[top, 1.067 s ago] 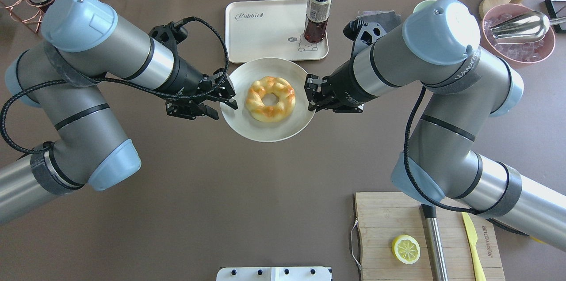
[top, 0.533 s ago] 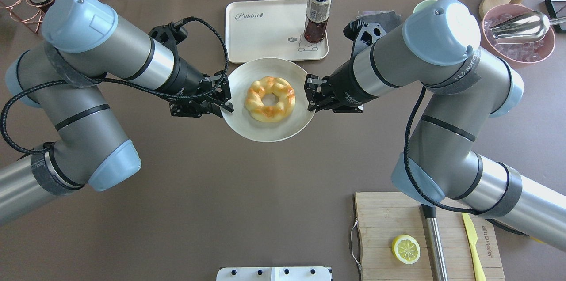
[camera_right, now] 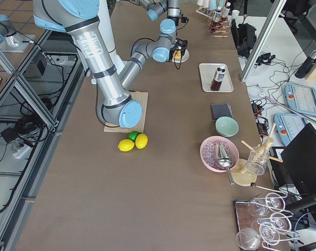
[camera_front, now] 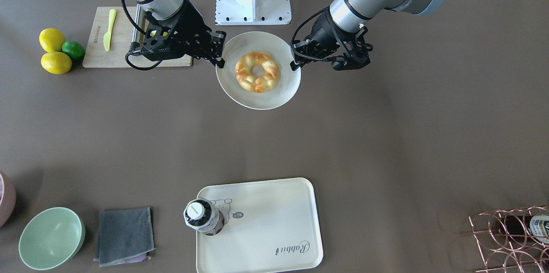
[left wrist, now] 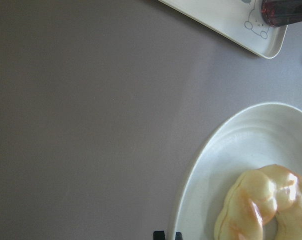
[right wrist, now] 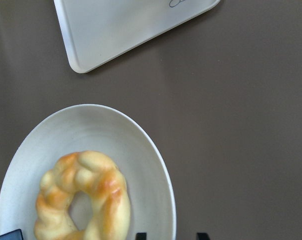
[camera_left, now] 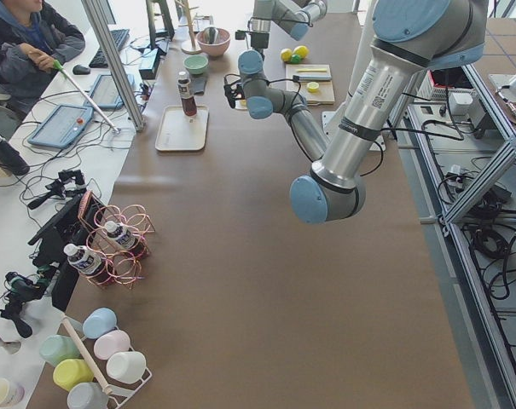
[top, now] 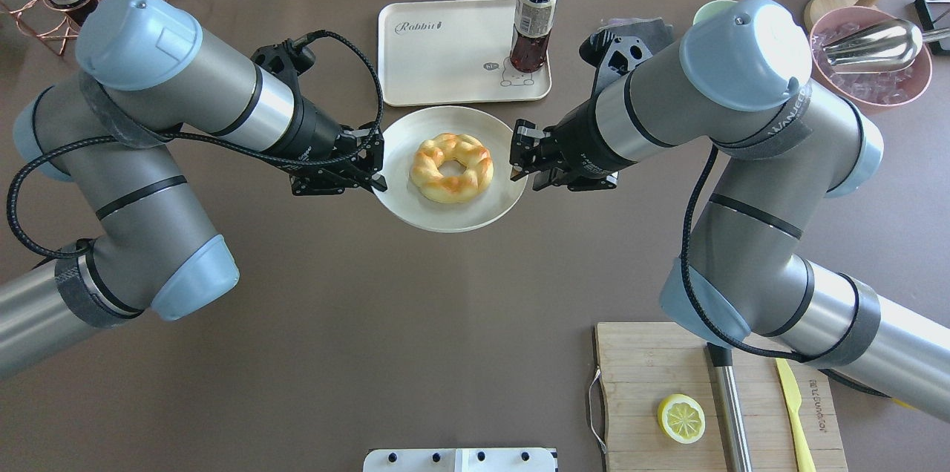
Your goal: Place donut on tray
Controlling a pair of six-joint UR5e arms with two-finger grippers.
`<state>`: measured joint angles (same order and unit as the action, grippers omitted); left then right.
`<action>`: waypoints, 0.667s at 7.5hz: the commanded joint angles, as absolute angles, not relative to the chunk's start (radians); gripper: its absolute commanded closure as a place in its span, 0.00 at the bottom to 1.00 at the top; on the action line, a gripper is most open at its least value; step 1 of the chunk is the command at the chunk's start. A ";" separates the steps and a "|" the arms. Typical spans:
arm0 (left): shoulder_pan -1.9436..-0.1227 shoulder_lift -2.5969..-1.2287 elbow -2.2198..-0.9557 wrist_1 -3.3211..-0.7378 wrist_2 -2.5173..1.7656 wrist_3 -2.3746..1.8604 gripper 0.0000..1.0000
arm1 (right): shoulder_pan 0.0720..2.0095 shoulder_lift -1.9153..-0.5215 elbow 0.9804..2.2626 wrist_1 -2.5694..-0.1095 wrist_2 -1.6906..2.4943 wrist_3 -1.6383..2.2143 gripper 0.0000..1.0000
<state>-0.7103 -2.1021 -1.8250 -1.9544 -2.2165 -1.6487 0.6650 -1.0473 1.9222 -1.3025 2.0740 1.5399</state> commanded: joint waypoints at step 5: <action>-0.893 -2.268 -1.357 -2.163 -2.209 -1.686 1.00 | 0.774 -1.271 2.028 -1.304 2.135 1.494 0.00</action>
